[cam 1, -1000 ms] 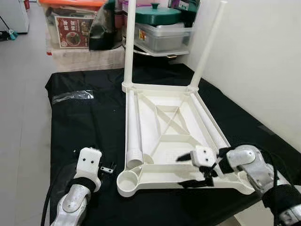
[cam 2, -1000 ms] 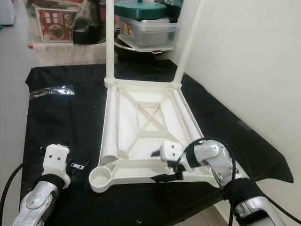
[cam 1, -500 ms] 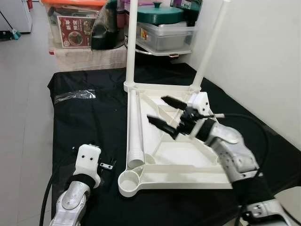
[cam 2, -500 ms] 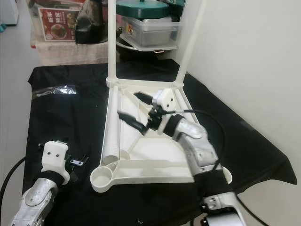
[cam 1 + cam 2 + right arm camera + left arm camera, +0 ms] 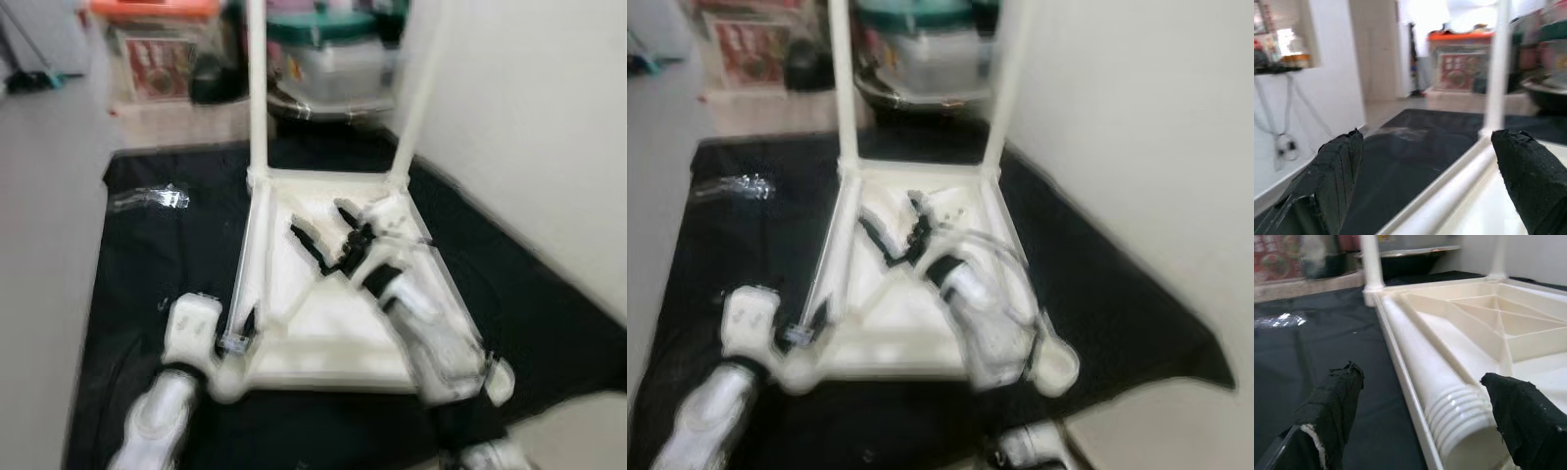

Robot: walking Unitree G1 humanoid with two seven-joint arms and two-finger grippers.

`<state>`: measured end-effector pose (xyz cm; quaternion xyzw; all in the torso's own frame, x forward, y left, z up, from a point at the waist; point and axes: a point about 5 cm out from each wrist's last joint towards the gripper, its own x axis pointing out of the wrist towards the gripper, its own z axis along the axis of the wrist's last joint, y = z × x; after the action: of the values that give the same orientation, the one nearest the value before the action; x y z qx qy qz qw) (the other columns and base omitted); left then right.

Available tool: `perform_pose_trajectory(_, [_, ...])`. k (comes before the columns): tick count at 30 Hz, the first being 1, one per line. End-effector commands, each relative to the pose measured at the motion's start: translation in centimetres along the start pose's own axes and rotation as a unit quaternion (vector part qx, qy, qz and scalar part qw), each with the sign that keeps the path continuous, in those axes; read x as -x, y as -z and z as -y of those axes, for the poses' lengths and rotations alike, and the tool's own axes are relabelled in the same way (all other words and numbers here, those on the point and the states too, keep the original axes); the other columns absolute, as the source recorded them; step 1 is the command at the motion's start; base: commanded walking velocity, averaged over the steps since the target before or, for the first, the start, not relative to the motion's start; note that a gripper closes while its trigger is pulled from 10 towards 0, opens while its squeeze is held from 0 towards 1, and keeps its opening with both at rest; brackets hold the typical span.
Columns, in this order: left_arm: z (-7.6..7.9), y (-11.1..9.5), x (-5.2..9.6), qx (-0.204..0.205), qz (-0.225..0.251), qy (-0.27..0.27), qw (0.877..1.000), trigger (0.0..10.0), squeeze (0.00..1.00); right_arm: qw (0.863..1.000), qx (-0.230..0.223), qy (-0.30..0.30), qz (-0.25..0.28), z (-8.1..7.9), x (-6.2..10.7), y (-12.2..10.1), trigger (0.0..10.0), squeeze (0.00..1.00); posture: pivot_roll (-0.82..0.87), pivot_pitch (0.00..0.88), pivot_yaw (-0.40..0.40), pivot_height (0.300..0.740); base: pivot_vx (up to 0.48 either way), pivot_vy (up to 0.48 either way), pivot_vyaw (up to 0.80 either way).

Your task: Building children table

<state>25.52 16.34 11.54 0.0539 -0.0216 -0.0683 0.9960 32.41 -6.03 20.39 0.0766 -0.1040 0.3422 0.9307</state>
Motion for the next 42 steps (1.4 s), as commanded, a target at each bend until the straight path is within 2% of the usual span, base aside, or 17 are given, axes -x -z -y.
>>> perform_pose_trajectory(1, [0.2, 0.1, 0.1, 0.005, 0.000, 0.001, 1.000, 10.0, 0.00, 1.000, 0.015, 0.005, -0.004, 0.1, 0.2, -0.1, 10.0, 0.00, 0.07, 0.000, -0.093, 0.740, 0.000, -0.371, 0.80])
perform_pose_trajectory(4, [0.0, -0.2, 0.0, 0.016, 0.014, -0.014, 1.000, 10.0, 0.00, 1.000, -0.006, 0.020, -0.006, 0.0, 0.3, 0.0, 10.0, 0.00, 0.07, 0.000, -0.092, 0.740, 0.000, 0.000, 0.27])
perform_pose_trajectory(7, [-0.4, -0.3, 0.0, 0.009, 0.017, -0.029, 0.999, 10.0, 0.00, 1.000, -0.005, 0.012, -0.015, 0.0, 0.6, 0.2, 10.0, 0.00, 0.07, 0.000, -0.093, 0.740, 0.000, 0.000, 0.00])
perform_pose_trajectory(8, [-1.0, -0.3, 0.0, 0.008, 0.019, -0.052, 0.998, 10.0, 0.00, 1.000, 0.000, -0.005, -0.030, -0.1, 0.9, 0.4, 10.0, 0.00, 0.07, 0.000, -0.093, 0.740, 0.000, 0.000, 0.00])
perform_pose_trajectory(9, [-1.0, -0.3, 0.0, 0.008, 0.019, -0.052, 0.998, 10.0, 0.00, 1.000, 0.000, -0.005, -0.030, -0.1, 0.9, 0.4, 10.0, 0.00, 0.07, 0.000, -0.093, 0.740, 0.000, 0.000, 0.00])
perform_pose_trajectory(13, [-3.0, -0.1, -0.1, -0.011, 0.012, -0.124, 0.992, 10.0, 0.00, 0.990, 0.018, -0.106, -0.087, -1.2, 2.2, 1.5, 10.0, 0.00, 0.06, 0.000, -0.099, 0.740, 0.000, 0.000, 0.00])
perform_pose_trajectory(14, [-3.0, -0.1, -0.1, -0.011, 0.012, -0.124, 0.992, 10.0, 0.00, 0.990, 0.018, -0.106, -0.087, -1.2, 2.2, 1.5, 10.0, 0.00, 0.06, 0.000, -0.099, 0.740, 0.000, 0.000, 0.00])
perform_pose_trajectory(17, [-5.4, 0.1, 0.3, -0.033, 0.004, -0.210, 0.977, 10.0, 0.00, 0.974, 0.018, -0.180, -0.134, -2.4, 3.7, 2.7, 10.0, 0.00, 0.06, 0.000, -0.102, 0.740, 0.000, 0.000, 0.00])
perform_pose_trajectory(18, [-5.4, 0.1, 0.3, -0.033, 0.004, -0.210, 0.977, 10.0, 0.00, 0.974, 0.018, -0.180, -0.134, -2.4, 3.7, 2.7, 10.0, 0.00, 0.06, 0.000, -0.102, 0.740, 0.000, 0.000, 0.00])
perform_pose_trajectory(20, [-7.3, 0.5, 0.9, -0.048, -0.016, -0.272, 0.961, 10.0, 0.00, 0.967, 0.026, -0.191, -0.165, -2.5, 4.2, 3.6, 10.0, 0.00, 0.07, 0.000, -0.104, 0.740, 0.000, 0.000, 0.00])
perform_pose_trajectory(21, [-7.3, 0.5, 0.9, -0.048, -0.016, -0.272, 0.961, 10.0, 0.00, 0.967, 0.026, -0.191, -0.165, -2.5, 4.2, 3.6, 10.0, 0.00, 0.07, 0.000, -0.104, 0.740, 0.000, 0.000, 0.00])
perform_pose_trajectory(23, [-8.7, 0.9, 1.5, -0.054, -0.031, -0.315, 0.947, 10.0, 0.00, 0.964, 0.015, -0.184, -0.190, -2.4, 4.2, 4.4, 10.0, 0.00, 0.07, 0.000, -0.108, 0.740, 0.000, 0.000, 0.00])
perform_pose_trajectory(29, [-8.5, 1.0, 1.5, -0.048, -0.030, -0.314, 0.948, 10.0, 0.00, 0.960, 0.002, -0.161, -0.229, -2.3, 3.4, 5.9, 10.0, 0.00, 0.08, 0.000, -0.110, 0.740, 0.000, 0.000, 0.00])
perform_pose_trajectory(33, [-8.2, 1.0, 1.2, -0.048, -0.028, -0.311, 0.949, 10.0, 0.00, 0.949, -0.012, -0.198, -0.246, -3.2, 3.4, 6.4, 10.0, 0.00, 0.08, 0.000, -0.108, 0.740, 0.000, 0.000, 0.00])
perform_pose_trajectory(35, [-8.2, 1.1, 1.2, -0.049, -0.029, -0.314, 0.948, 10.0, 0.00, 0.936, -0.014, -0.237, -0.260, -4.0, 3.9, 6.9, 10.0, 0.00, 0.08, 0.000, -0.106, 0.740, 0.000, 0.000, 0.00])
perform_pose_trajectory(38, [-8.3, 1.1, 1.1, -0.049, -0.029, -0.315, 0.947, 10.0, 0.00, 0.933, -0.017, -0.241, -0.265, -4.1, 4.0, 7.1, 10.0, 0.00, 0.08, 0.000, -0.106, 0.740, 0.000, 0.000, 0.00])
perform_pose_trajectory(42, [-8.3, 1.2, 1.1, -0.050, -0.031, -0.319, 0.946, 10.0, 0.00, 0.922, -0.016, -0.263, -0.284, -4.2, 4.2, 7.8, 10.0, 0.00, 0.09, 0.000, -0.111, 0.740, 0.000, 0.000, 0.00])
